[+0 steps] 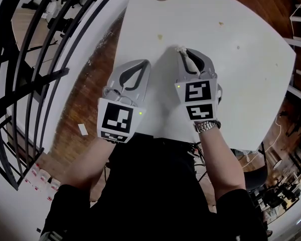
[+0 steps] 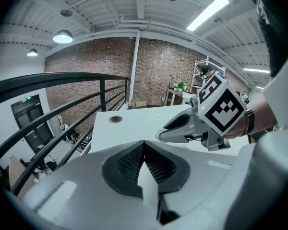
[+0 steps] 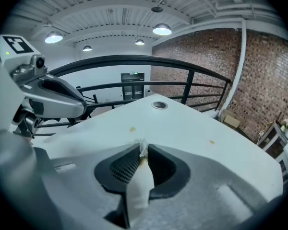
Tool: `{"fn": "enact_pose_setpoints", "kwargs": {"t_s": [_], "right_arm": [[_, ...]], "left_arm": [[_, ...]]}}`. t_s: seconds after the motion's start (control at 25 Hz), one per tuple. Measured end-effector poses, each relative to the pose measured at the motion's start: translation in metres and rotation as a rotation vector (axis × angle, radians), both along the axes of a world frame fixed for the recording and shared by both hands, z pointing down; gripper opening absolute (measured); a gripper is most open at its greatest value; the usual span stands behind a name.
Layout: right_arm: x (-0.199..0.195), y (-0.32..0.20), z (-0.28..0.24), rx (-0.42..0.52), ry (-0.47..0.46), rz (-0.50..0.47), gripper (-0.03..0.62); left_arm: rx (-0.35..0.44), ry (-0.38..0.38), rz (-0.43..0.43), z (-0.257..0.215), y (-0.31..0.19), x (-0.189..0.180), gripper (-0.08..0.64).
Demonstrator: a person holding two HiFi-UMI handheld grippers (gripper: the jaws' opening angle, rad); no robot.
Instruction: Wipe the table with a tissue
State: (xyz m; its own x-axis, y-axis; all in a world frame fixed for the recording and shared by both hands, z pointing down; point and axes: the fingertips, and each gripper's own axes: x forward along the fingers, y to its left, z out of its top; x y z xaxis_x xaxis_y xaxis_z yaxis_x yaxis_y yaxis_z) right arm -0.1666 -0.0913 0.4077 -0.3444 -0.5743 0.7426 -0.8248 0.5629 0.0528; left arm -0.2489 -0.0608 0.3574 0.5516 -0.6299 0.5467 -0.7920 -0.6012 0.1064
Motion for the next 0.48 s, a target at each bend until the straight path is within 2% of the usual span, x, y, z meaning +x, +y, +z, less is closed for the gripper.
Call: {"fn": "enact_pose_setpoints", "kwargs": {"t_s": [0.32, 0.48], "right_arm": [[0.011, 0.019, -0.033, 0.008, 0.004, 0.015, 0.044], [0.011, 0.015, -0.059, 0.044, 0.012, 0.007, 0.044]], "left_arm": [[0.005, 0.02, 0.014, -0.007, 0.004, 0.011, 0.017], [0.003, 0.029, 0.022, -0.007, 0.005, 0.011, 0.017]]}}
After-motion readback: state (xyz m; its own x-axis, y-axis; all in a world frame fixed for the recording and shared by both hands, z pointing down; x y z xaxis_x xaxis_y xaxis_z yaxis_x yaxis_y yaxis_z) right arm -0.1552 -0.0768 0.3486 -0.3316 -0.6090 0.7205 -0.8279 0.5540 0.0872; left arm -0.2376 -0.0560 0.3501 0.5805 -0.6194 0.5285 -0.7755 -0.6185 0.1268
